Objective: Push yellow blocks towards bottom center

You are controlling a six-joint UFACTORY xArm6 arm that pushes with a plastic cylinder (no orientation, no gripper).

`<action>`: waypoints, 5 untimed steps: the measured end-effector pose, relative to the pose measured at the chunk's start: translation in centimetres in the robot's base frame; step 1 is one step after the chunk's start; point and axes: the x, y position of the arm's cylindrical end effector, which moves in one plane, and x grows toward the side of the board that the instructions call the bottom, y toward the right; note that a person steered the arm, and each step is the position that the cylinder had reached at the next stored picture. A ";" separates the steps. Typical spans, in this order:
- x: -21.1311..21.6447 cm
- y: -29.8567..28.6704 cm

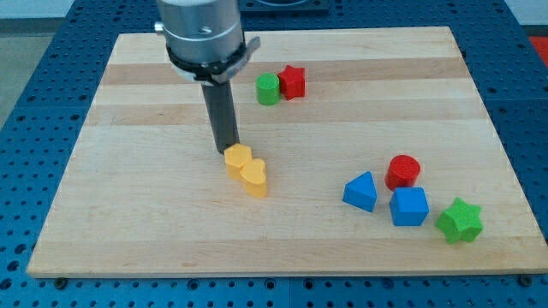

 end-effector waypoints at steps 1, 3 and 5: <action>1.6 1.4; 2.3 7.5; 2.2 0.5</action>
